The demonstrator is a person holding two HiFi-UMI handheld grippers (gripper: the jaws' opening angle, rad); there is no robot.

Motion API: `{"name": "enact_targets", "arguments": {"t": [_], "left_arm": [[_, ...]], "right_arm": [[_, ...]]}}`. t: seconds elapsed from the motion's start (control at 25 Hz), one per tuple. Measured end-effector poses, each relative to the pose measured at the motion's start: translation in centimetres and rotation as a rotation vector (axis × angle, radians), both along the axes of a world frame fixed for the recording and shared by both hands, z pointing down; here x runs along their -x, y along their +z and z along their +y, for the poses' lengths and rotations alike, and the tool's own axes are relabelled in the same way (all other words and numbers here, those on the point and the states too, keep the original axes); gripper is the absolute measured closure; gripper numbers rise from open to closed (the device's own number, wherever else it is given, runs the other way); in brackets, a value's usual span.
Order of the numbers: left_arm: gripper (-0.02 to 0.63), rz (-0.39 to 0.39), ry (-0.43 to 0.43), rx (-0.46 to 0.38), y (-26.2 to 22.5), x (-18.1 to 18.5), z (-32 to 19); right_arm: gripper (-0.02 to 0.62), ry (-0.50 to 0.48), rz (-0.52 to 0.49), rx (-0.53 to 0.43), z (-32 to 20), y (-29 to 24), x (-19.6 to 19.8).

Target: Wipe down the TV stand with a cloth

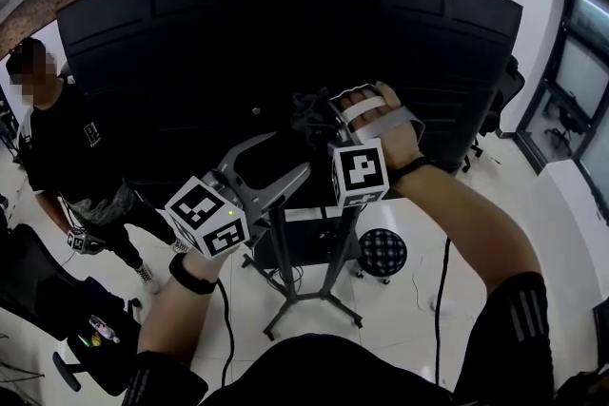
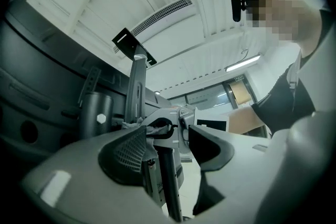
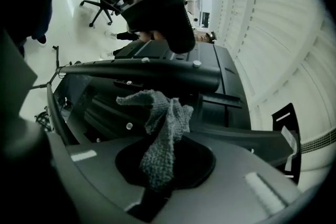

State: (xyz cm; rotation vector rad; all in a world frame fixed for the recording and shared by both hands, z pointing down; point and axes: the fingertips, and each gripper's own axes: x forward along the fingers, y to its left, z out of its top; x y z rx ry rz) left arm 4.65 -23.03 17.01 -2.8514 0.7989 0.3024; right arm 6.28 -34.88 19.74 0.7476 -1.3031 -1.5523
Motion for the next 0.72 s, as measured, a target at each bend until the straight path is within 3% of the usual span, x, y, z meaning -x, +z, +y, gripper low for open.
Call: {"name": "enact_targets", "arguments": {"t": [0.72], "left_arm": [[0.330, 0.025, -0.002, 0.134, 7.9, 0.9, -1.3]], "right_arm": [[0.571, 0.039, 0.031, 0.121, 0.0, 12.8, 0.2]]}}
